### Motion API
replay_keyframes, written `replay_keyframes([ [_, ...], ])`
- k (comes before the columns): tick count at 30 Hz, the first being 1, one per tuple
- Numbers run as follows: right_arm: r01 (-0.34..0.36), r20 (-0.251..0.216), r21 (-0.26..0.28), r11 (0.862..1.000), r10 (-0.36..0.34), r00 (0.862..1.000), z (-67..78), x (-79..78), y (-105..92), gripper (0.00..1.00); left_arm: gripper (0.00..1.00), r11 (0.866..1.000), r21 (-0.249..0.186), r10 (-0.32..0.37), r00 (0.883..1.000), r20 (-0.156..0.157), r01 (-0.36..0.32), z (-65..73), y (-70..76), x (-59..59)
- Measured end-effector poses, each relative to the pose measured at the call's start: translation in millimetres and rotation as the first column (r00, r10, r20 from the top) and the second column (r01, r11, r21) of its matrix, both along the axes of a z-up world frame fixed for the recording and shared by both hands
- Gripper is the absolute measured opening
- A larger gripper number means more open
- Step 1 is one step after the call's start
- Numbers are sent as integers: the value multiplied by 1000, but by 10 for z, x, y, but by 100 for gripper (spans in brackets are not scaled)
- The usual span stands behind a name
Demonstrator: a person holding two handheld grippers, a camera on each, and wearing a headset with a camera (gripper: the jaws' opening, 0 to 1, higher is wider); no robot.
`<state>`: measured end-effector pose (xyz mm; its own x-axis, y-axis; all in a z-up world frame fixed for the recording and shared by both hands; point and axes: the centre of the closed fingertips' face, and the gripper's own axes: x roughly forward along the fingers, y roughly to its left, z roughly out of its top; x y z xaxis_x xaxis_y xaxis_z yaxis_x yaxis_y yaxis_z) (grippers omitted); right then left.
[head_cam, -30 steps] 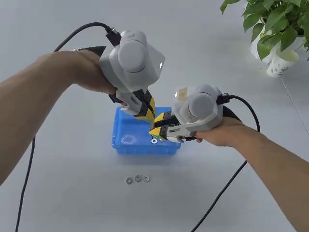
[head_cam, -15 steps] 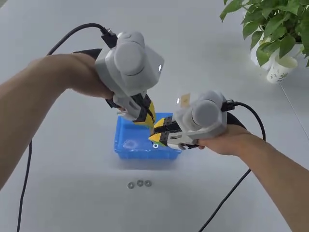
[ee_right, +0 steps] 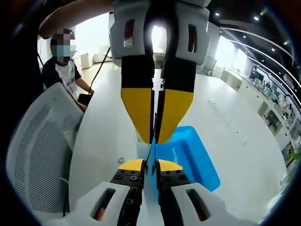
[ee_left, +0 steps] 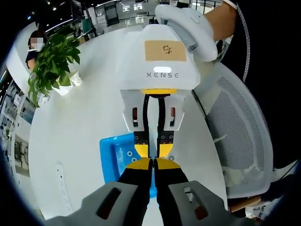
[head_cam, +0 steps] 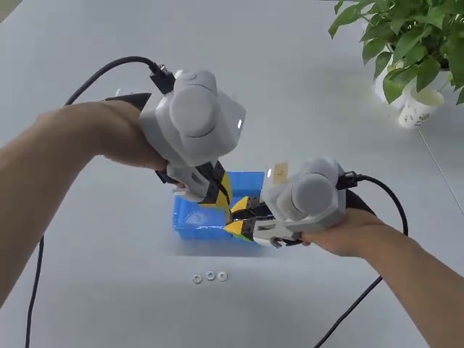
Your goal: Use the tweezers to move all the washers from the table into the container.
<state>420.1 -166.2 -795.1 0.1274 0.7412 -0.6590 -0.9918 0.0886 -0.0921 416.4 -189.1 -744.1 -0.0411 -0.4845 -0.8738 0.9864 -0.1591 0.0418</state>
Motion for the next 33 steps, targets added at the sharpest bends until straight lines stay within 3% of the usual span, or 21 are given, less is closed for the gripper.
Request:
replay_keyframes([
  [21,-20,-46,-10,1000,19,999,-228,-328,-9,11,5,1000,27,-8,999,-33,9,-226,-43,-313],
  [33,-40,-63,-16,999,39,997,-373,-463,22,11,5,999,37,7,999,-49,-5,-392,0,-418],
])
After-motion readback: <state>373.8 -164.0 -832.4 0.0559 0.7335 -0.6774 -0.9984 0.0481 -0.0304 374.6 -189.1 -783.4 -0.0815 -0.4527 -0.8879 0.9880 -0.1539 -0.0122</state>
